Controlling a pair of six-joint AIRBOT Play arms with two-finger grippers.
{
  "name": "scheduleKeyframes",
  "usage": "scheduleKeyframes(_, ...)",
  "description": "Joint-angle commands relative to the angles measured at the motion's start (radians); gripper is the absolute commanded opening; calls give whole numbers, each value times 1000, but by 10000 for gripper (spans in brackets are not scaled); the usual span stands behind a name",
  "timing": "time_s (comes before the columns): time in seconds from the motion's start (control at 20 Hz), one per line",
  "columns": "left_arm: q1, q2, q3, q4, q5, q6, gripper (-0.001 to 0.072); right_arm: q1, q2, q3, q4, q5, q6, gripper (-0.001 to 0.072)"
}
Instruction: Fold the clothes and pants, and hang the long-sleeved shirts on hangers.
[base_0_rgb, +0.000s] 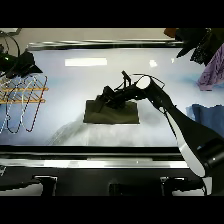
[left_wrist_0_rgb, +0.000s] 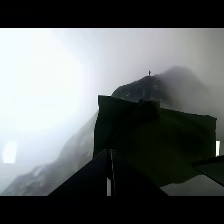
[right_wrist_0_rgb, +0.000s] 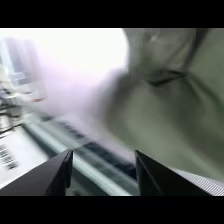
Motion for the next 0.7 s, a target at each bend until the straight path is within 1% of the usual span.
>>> scheduleKeyframes(0.0, 1, 0, 0, 1, 0, 0, 16, 1, 53, 2, 107, -1, -44, 461)
scheduleKeyframes(0.2, 1, 0, 0, 1, 0, 0, 16, -67, 155, 3, 74, 42, -54, 461)
scheduleKeyframes(0.35, 1, 0, 0, 1, 0, 0, 16, -230, 203, 3, -63, 111, -66, 461)
scheduleKeyframes(0.5, 1, 0, 0, 2, 0, 1, 16, -420, 198, -11, -201, 198, -125, 461)
scheduleKeyframes(0.55, 1, 0, 0, 2, 0, 1, 16, -480, 192, -34, -208, 209, -153, 461)
scheduleKeyframes(0.65, 1, 0, 0, 11, 0, 1, 16, -564, 163, -90, -202, 235, -201, 490)
